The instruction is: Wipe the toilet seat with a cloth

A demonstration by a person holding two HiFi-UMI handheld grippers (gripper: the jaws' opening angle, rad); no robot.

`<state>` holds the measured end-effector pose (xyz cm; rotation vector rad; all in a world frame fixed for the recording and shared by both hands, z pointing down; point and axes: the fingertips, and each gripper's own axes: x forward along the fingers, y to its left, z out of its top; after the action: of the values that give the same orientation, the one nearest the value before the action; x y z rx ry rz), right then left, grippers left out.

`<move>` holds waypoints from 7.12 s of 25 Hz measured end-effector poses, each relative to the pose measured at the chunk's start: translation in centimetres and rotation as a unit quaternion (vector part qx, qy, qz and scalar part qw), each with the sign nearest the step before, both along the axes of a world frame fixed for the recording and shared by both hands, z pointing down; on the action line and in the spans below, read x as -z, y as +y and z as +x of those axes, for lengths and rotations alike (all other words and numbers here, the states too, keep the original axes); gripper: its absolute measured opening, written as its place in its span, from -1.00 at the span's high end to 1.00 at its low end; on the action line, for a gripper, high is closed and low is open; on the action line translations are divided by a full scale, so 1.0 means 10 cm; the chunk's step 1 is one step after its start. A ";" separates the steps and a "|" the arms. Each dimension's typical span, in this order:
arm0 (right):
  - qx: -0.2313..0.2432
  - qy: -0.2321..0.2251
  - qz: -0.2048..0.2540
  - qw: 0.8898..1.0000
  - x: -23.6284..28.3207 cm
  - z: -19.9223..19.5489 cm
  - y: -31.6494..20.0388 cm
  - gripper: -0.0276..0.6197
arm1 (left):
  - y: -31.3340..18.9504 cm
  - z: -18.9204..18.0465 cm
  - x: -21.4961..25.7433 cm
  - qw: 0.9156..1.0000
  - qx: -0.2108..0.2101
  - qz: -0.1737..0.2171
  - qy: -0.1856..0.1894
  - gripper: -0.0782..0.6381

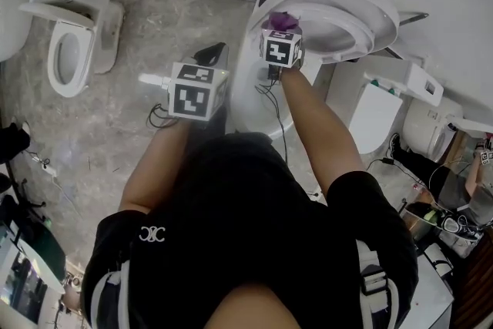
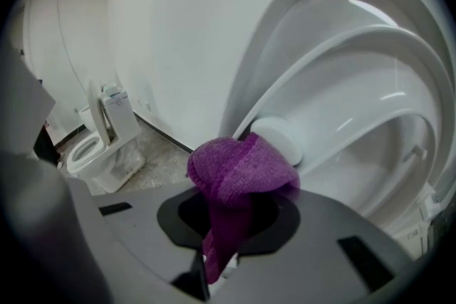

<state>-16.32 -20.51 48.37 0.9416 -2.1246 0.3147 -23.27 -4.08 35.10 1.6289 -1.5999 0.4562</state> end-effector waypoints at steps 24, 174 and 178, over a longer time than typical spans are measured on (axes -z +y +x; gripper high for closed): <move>0.062 0.046 0.010 0.997 -0.95 -0.07 0.13 0.73 | -0.11 0.04 -0.58 0.989 -0.116 -0.076 -0.047 0.76; -0.189 0.024 0.016 0.981 0.16 3.04 -0.86 0.72 | -0.11 2.21 -0.24 0.987 -0.162 0.007 -0.025 0.76; -0.183 0.035 0.022 0.982 0.31 3.10 -0.73 0.72 | -0.07 2.18 -0.15 0.985 -0.168 0.015 -0.020 0.76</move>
<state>14.69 -27.82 45.31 1.3525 -1.8942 0.4127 -1.47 -4.83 36.59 1.9321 -1.3674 0.6459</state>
